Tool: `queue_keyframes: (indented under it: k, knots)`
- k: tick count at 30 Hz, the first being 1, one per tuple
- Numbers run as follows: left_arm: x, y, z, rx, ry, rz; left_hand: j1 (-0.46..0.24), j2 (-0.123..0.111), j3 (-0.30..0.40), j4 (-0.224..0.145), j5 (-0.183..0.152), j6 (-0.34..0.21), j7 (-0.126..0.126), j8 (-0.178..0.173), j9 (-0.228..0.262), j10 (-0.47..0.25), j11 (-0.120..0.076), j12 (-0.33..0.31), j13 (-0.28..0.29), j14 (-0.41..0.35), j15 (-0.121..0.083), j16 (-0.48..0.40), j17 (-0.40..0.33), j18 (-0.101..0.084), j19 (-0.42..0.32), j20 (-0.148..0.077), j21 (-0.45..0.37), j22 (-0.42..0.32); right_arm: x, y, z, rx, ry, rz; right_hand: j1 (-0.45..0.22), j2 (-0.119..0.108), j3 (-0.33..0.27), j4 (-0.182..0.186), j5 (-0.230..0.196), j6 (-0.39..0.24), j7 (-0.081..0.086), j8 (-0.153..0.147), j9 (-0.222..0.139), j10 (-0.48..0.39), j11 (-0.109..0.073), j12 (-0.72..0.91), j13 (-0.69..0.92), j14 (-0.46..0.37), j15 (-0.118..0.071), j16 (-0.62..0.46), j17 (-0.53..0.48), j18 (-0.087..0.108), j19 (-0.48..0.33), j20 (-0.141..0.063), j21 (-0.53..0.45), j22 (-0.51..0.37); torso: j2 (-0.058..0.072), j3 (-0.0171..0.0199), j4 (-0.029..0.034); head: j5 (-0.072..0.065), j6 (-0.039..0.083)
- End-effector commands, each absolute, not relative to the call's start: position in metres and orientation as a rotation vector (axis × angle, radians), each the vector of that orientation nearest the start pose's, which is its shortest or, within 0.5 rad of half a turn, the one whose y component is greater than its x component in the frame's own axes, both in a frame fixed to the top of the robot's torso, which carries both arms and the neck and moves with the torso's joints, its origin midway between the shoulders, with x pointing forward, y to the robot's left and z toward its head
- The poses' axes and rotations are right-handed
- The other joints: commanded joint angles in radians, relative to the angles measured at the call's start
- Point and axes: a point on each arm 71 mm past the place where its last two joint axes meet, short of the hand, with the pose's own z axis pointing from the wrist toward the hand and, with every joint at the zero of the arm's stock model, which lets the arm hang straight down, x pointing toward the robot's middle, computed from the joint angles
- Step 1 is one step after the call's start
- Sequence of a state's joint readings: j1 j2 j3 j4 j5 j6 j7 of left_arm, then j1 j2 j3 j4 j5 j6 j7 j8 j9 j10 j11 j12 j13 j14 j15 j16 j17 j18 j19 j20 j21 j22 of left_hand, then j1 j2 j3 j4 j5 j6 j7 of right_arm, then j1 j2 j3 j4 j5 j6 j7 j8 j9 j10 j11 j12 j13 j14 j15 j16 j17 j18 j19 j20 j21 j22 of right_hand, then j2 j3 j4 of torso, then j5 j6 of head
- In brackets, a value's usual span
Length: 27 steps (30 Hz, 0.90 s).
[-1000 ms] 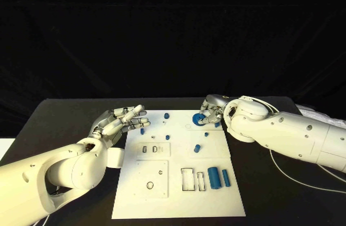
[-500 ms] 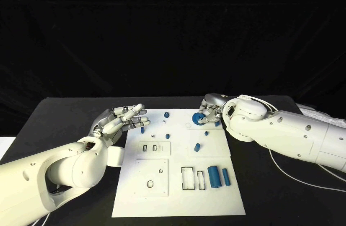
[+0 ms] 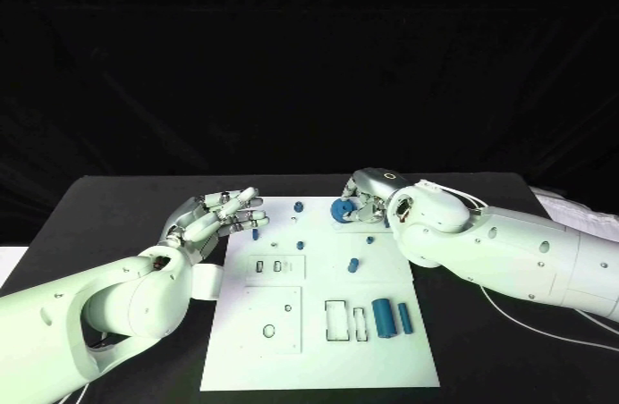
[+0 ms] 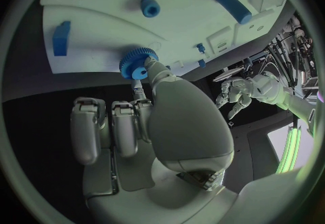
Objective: Assemble the parts on the task board
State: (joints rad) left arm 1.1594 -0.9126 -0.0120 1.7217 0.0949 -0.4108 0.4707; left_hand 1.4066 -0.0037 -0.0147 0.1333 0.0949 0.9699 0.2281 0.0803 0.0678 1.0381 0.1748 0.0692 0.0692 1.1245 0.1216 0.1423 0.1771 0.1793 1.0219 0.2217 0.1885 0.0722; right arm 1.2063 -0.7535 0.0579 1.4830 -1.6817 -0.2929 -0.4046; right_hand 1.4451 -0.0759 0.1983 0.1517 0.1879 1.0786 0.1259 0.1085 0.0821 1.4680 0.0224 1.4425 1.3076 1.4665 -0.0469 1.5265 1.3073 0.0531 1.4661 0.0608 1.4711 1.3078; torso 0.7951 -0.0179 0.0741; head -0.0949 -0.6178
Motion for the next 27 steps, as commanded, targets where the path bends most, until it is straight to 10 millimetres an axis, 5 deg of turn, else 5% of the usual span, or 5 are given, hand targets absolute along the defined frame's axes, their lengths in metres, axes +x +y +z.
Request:
queue_keyframes:
  k: [1, 16, 27]
  knots:
    - [0.450, 0.191, -0.168, -1.206, 1.337, -1.657, 0.002, 0.005, 0.000, -0.007, -0.004, -0.004, 0.000, -0.003, -0.001, -0.004, 0.000, -0.003, -0.001, -0.003, 0.002, -0.006, 0.001, 0.003, 0.000, 0.009, -0.006, -0.001, 0.507, -0.171, -0.140, -0.142, 1.462, 0.388, -0.007, 0.022, 0.011, 0.003, 0.008, 0.051, -0.027, 0.009, 0.015, 0.042, -0.007, 0.002, 0.166, 0.086, -0.007, 0.006, 0.168, -0.009, 0.016, -0.008, 0.006, 0.053, 0.000, 0.0000, 0.0002, 0.003, 0.002]
    - [0.450, 0.189, -0.168, -1.206, 1.339, -1.661, 0.004, 0.007, 0.000, -0.010, -0.004, -0.005, -0.001, -0.003, 0.000, -0.005, 0.000, -0.003, -0.001, -0.002, 0.002, -0.007, 0.002, 0.003, 0.000, 0.009, -0.006, -0.001, 0.503, -0.114, -0.145, -0.178, 1.494, 0.474, -0.033, 0.016, 0.028, 0.005, 0.021, 0.042, -0.023, -0.005, 0.012, 0.039, -0.004, -0.007, 0.162, 0.085, -0.006, 0.004, 0.163, -0.009, 0.017, -0.009, 0.007, 0.055, 0.002, 0.0007, 0.0006, 0.016, -0.001]
    - [0.450, 0.188, -0.168, -1.205, 1.341, -1.664, 0.005, 0.008, 0.000, -0.011, -0.004, -0.005, -0.001, -0.003, 0.000, -0.005, 0.000, -0.003, -0.001, -0.002, 0.002, -0.007, 0.002, 0.003, 0.000, 0.009, -0.007, -0.001, 0.505, -0.096, -0.163, -0.203, 1.564, 0.472, -0.045, 0.011, 0.032, 0.005, 0.013, 0.040, -0.021, -0.010, 0.010, 0.038, -0.002, -0.009, 0.161, 0.084, -0.004, 0.004, 0.162, -0.009, 0.017, -0.008, 0.006, 0.054, 0.001, 0.0008, -0.0008, 0.019, -0.005]
